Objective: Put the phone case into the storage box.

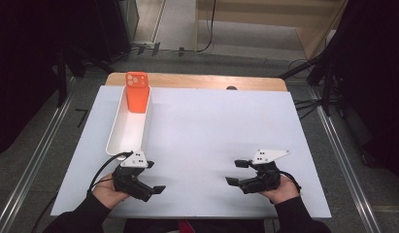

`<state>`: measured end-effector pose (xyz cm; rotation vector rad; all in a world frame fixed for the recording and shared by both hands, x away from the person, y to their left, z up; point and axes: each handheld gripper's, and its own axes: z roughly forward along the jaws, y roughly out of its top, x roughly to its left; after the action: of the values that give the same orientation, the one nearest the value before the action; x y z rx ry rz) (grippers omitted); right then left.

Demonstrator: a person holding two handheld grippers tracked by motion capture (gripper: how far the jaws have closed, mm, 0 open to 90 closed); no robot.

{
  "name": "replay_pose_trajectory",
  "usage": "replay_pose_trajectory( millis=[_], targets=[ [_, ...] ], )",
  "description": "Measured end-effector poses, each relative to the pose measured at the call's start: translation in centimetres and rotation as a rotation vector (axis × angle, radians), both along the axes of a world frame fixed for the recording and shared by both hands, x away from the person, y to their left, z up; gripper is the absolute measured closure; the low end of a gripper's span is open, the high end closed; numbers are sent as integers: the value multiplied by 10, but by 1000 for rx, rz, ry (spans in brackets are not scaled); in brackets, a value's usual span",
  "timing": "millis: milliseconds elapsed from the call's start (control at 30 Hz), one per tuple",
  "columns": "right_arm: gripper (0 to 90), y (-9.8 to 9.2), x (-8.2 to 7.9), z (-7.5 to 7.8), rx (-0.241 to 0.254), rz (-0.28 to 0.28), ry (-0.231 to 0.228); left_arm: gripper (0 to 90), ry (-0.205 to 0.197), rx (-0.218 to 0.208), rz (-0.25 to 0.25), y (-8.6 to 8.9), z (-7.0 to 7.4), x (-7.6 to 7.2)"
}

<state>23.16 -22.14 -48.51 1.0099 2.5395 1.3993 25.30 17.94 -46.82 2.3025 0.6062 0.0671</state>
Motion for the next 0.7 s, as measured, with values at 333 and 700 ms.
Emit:
replay_pose_trajectory(
  millis=[333, 700],
  targets=[
    [248, 2, 0, -1, 2, 11, 0, 83, -5, -2, -7, 0, -1, 0],
    [249, 1, 1, -1, 0, 13, 3, 83, -3, -8, -4, 1, 0, 0]
  ],
)
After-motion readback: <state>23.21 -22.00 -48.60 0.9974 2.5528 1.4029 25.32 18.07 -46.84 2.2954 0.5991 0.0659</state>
